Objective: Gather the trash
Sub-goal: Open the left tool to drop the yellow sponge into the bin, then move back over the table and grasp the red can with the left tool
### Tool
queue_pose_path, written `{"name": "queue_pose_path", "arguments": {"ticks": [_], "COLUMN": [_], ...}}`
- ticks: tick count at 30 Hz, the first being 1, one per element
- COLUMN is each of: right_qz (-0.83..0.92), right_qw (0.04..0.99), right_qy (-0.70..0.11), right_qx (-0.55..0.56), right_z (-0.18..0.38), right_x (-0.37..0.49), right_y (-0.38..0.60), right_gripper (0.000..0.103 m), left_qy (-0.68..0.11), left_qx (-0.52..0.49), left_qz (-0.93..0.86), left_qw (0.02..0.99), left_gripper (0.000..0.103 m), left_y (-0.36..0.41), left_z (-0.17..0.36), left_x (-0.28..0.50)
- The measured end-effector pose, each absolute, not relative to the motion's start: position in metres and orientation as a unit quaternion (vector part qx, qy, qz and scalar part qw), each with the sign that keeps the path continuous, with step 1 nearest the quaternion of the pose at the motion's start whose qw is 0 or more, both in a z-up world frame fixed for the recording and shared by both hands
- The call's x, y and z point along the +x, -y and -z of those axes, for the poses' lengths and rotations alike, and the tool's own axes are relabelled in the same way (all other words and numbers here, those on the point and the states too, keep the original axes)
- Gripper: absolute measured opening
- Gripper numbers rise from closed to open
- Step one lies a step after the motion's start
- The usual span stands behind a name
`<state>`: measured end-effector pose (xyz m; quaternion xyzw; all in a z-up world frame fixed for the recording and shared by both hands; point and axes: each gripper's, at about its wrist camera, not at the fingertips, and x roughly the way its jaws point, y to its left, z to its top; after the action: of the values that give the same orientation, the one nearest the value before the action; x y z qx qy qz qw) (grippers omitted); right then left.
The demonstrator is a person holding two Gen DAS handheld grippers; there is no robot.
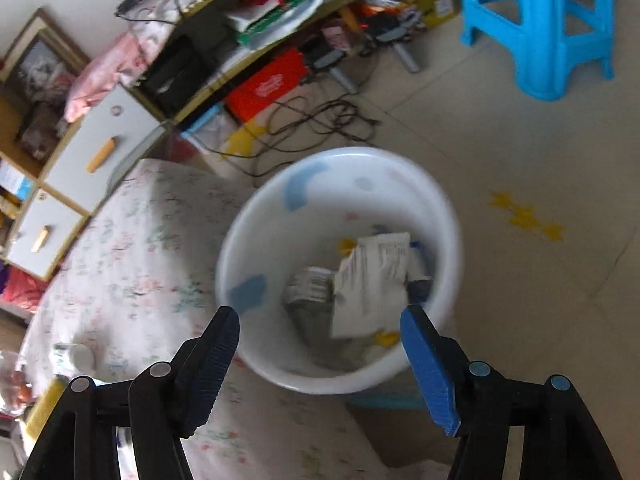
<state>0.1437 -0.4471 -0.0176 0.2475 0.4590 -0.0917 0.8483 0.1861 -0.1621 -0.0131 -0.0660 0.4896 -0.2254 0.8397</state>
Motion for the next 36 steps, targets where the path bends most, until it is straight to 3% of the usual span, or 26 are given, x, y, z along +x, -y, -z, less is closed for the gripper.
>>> {"name": "queue_pose_path", "arguments": {"ticks": [14, 15, 17, 19, 21, 27, 36], "right_qz": [0.144, 0.145, 0.145, 0.144, 0.142, 0.134, 0.104], "right_qw": [0.851, 0.850, 0.850, 0.850, 0.849, 0.850, 0.861], "right_qy": [-0.461, -0.461, -0.460, -0.460, -0.461, -0.463, -0.460], "right_qx": [0.207, 0.209, 0.211, 0.214, 0.215, 0.210, 0.189], "right_z": [0.009, 0.009, 0.009, 0.008, 0.007, 0.004, -0.008], "right_x": [0.108, 0.107, 0.106, 0.106, 0.107, 0.110, 0.118], "right_y": [0.489, 0.490, 0.491, 0.491, 0.489, 0.478, 0.438], "right_gripper": [0.074, 0.074, 0.075, 0.077, 0.078, 0.080, 0.083], "left_qy": [-0.482, -0.483, -0.500, -0.503, -0.495, -0.487, -0.486], "left_qx": [-0.034, -0.034, -0.033, -0.028, -0.015, 0.029, -0.007], "left_qz": [0.268, 0.274, 0.268, 0.244, 0.233, 0.207, 0.168], "left_qw": [0.834, 0.831, 0.822, 0.828, 0.837, 0.848, 0.858], "left_gripper": [0.038, 0.042, 0.060, 0.084, 0.088, 0.088, 0.089], "left_y": [0.284, 0.288, 0.293, 0.291, 0.287, 0.257, 0.170], "left_z": [0.034, 0.035, 0.039, 0.038, 0.034, 0.020, -0.001], "left_x": [0.243, 0.245, 0.249, 0.246, 0.241, 0.215, 0.172]}}
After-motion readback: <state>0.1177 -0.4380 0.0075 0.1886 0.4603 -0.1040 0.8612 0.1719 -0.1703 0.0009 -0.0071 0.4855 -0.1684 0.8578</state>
